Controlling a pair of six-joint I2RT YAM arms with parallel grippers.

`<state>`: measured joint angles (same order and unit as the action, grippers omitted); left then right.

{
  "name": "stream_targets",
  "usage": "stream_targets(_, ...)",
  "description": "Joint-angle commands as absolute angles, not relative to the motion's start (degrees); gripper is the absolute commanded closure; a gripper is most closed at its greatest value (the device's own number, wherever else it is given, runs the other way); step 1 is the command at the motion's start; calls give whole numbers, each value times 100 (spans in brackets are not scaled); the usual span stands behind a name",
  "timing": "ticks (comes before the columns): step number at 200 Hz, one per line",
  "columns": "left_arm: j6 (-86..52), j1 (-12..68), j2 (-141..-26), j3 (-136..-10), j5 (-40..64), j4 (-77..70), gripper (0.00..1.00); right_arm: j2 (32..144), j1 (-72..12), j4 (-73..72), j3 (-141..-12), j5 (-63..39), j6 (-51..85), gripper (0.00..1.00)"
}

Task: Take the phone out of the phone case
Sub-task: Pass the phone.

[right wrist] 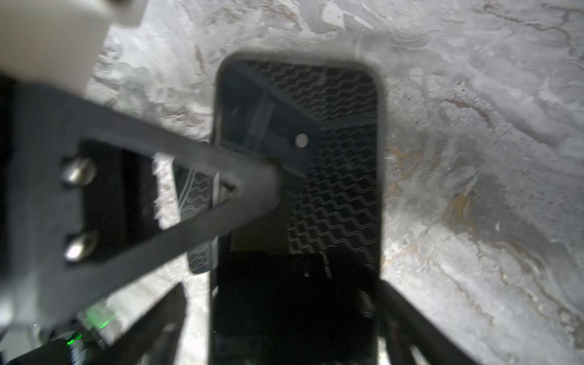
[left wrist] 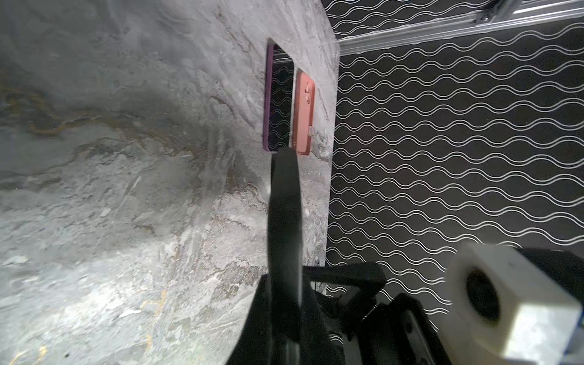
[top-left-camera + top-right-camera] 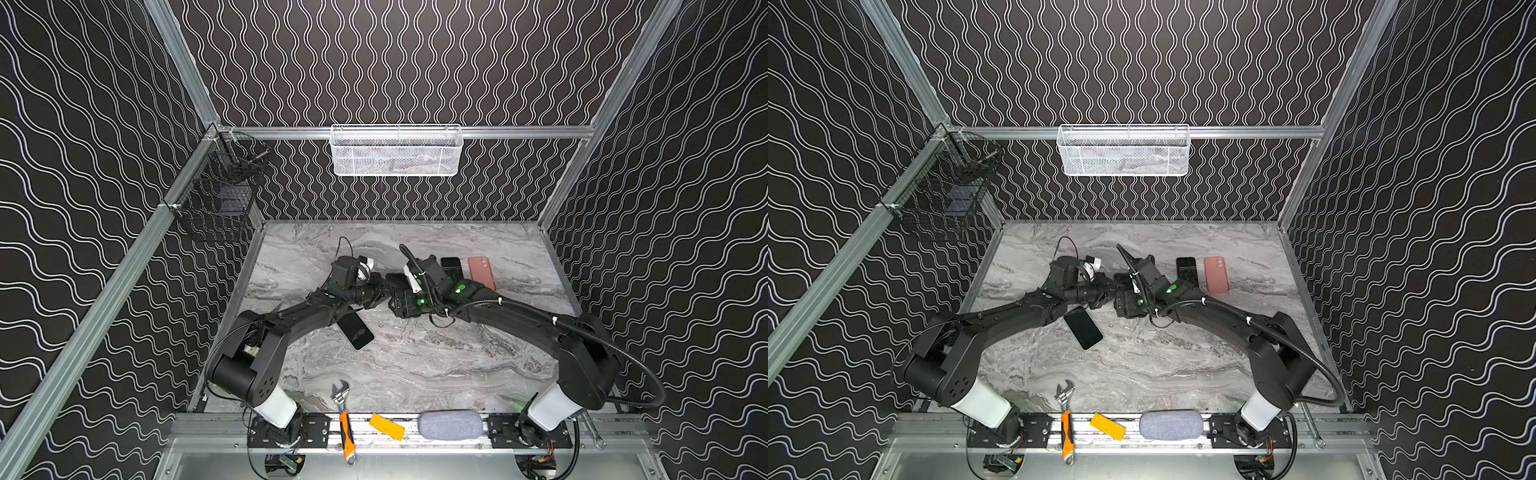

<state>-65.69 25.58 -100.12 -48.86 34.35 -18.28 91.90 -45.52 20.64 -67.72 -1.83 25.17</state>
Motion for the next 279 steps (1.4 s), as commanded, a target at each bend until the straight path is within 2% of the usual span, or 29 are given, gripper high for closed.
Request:
stream_targets(1,-6605,2527,-9948,-5013,3468,-2266,100,8798,-4536,1778,-6675,168,2417,1)
stream_targets(24,-6661,2484,-9882,-5142,3339,-2332,100,8225,-4511,1721,-6586,310,2216,1)
stream_targets(49,-6834,2415,-9692,-5204,3003,-2499,100,7611,-4308,1643,-6499,-6,2116,1)
stream_targets(87,-7487,2388,-9262,-4957,2132,-3467,100,6803,-3394,1125,-6016,-1550,2570,1)
stream_targets(108,-7831,2387,-9117,-4865,1759,-4010,100,6408,-2858,388,-5429,-2414,3184,1)
stream_targets(136,-8532,2382,-9210,-4623,1345,-5194,100,6150,-2541,-831,-4722,-2980,4005,1)
stream_targets(161,-9064,2403,-9525,-4527,1198,-6240,100,6338,-2531,-2067,-4245,-3378,4685,6)
stream_targets(186,-8991,2490,-9558,-4503,1138,-6381,100,6688,-2536,-3333,-3962,-3819,5280,14)
stream_targets(279,-8873,2602,-9406,-4205,1022,-6372,100,7765,-3132,-4671,-4283,-3691,5786,22)
